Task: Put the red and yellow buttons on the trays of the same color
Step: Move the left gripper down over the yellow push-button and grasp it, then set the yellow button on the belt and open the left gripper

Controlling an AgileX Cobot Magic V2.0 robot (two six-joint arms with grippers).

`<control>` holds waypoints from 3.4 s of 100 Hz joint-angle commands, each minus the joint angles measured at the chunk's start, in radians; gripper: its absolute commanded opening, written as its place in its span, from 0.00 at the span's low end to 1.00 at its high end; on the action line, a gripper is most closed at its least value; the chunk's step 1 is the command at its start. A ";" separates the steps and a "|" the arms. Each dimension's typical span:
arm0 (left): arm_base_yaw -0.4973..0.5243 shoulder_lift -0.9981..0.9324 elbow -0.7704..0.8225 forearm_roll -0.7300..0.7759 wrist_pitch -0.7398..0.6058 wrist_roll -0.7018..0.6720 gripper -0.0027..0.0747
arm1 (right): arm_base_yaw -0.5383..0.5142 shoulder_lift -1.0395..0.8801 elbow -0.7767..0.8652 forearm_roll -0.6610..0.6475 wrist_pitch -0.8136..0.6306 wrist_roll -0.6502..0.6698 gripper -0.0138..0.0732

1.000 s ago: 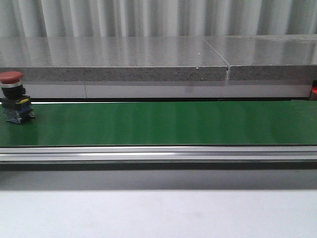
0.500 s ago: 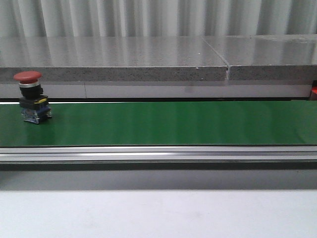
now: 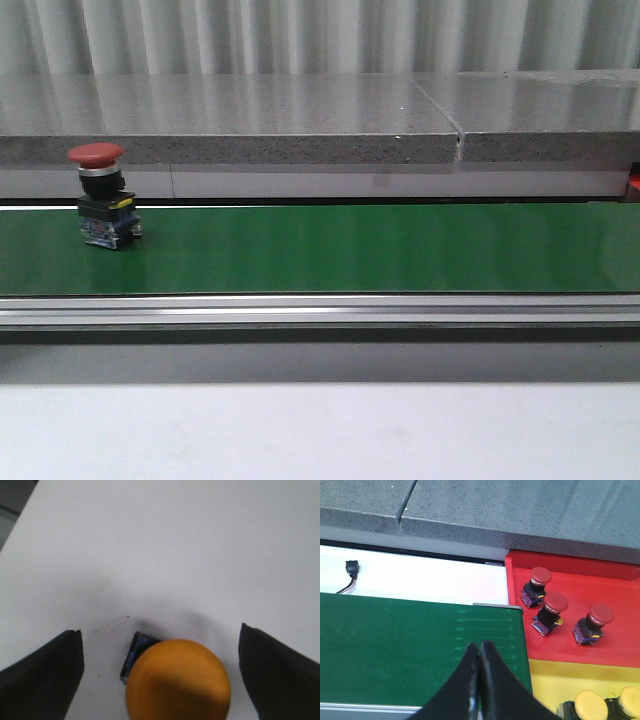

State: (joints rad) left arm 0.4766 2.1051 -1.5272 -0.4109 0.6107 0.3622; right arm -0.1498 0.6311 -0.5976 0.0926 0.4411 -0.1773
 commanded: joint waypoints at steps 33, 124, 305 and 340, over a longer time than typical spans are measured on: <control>-0.001 -0.127 -0.033 -0.023 0.018 -0.010 0.03 | -0.001 -0.001 -0.026 0.000 -0.077 -0.005 0.08; -0.257 -0.615 0.379 -0.015 0.044 0.022 0.01 | -0.001 -0.001 -0.026 0.000 -0.077 -0.005 0.08; -0.280 -0.583 0.395 -0.008 0.077 0.022 0.93 | -0.001 -0.001 -0.026 0.000 -0.077 -0.005 0.08; -0.360 -0.755 0.395 -0.011 0.093 0.022 0.93 | -0.001 -0.001 -0.026 0.000 -0.077 -0.005 0.08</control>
State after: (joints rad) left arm 0.1470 1.4285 -1.1042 -0.3913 0.7345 0.3844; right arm -0.1498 0.6311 -0.5976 0.0926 0.4411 -0.1773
